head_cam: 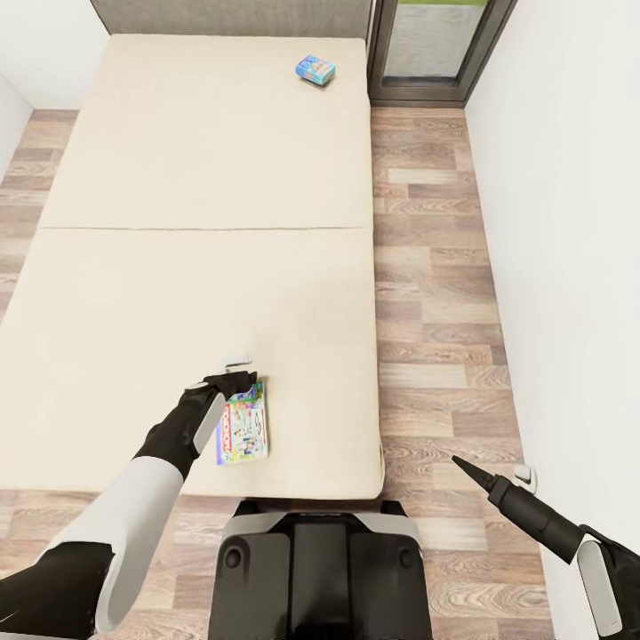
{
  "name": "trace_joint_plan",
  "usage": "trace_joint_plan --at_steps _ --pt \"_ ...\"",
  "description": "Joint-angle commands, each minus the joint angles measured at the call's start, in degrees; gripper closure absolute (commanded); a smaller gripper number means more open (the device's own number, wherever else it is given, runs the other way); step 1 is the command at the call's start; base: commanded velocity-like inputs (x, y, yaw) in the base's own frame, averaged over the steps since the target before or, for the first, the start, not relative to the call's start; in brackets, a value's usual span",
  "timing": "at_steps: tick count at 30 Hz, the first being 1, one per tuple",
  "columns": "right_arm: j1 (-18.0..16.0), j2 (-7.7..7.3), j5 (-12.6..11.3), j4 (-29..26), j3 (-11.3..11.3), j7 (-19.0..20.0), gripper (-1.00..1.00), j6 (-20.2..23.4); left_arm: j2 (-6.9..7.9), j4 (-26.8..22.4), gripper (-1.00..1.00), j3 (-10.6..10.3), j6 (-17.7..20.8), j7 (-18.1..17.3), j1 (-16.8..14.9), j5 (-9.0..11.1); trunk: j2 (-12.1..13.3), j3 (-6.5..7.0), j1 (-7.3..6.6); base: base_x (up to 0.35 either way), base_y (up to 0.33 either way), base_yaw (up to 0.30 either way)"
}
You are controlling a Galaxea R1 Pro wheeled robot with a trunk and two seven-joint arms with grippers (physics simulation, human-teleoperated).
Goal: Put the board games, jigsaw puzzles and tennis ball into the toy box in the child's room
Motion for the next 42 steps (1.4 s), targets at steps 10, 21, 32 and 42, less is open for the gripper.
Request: trace_joint_plan --at_steps 10,21,32,42 --pt "-0.02 0.00 -0.24 0.00 -0.04 0.07 -1.00 0.36 0.02 -0.07 -1.00 -0.22 0.26 0.49 -0.01 0.60 -0.09 -0.88 0.03 0.000 0.000 0.000" --pt "-0.01 -0.05 -0.32 0.00 -0.04 0.07 -1.00 0.36 -0.02 -0.06 -1.00 -0.22 0.26 0.50 -0.01 0.60 -0.09 -0.97 0.03 0.000 0.000 0.000" --pt "-0.02 -0.09 -0.30 0.00 -0.04 0.07 -1.00 0.36 -0.14 -0.06 -1.00 -0.22 0.24 0.50 -0.01 0.60 -0.09 -0.98 0.03 0.000 0.000 0.000" --pt "0.00 -0.07 -0.43 0.00 -0.04 0.14 -1.00 0.36 -0.16 -0.06 -1.00 -0.22 0.20 0.50 -0.01 0.60 -0.09 -0.98 0.03 0.000 0.000 0.000"
